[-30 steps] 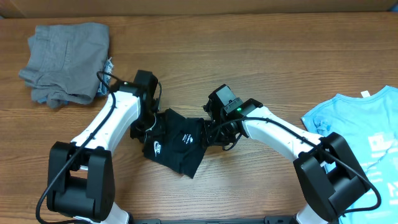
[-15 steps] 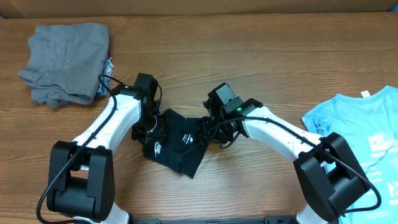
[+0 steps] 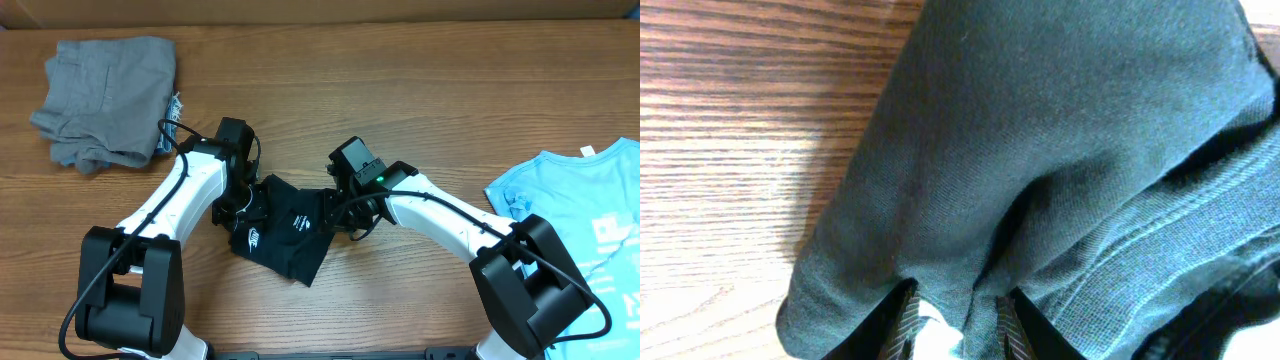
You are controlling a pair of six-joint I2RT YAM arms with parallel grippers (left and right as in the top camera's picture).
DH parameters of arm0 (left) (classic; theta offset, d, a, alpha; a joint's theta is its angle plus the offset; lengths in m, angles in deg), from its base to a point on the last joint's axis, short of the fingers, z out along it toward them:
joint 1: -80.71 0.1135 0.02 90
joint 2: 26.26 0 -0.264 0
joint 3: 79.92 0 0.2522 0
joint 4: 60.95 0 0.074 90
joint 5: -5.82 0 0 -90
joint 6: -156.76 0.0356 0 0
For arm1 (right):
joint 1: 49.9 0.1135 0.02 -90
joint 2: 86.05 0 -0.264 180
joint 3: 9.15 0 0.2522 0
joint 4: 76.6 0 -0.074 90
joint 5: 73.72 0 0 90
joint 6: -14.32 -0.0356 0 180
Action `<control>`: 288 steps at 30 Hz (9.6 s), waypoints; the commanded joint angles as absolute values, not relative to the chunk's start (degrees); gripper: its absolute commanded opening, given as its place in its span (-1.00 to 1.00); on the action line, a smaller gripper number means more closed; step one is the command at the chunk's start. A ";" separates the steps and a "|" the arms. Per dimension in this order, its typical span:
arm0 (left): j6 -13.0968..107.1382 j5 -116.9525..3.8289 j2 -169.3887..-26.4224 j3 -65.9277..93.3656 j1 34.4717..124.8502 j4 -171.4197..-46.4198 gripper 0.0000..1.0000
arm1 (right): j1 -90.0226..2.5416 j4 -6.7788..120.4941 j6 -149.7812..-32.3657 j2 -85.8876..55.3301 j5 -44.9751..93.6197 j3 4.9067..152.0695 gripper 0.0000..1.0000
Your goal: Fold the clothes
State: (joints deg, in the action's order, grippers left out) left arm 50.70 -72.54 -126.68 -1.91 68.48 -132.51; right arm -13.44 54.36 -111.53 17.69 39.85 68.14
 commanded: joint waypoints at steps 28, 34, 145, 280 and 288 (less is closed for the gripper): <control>52.02 -71.21 -126.66 -2.15 68.68 -129.89 -0.17 | -8.93 37.00 -114.39 9.10 41.10 68.36 0.07; 51.99 -71.01 -126.66 -2.15 68.68 -128.10 -0.18 | -8.50 40.15 -120.82 12.47 39.04 68.31 0.06; 59.03 -63.80 -126.66 -18.59 68.59 -119.71 -0.66 | -20.91 60.80 -113.41 23.33 52.11 68.69 -0.31; 62.48 -51.34 -126.64 -19.83 72.07 -119.20 0.06 | -10.35 40.89 -73.19 12.51 37.64 62.04 -0.14; 62.53 -52.19 -126.64 -19.83 72.07 -119.01 0.10 | -10.40 44.80 -77.00 12.51 34.37 61.98 -0.08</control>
State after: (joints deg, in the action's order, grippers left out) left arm 62.44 -47.97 -125.59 -18.83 72.44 -119.09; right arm -10.14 44.52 -75.51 12.58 35.70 62.35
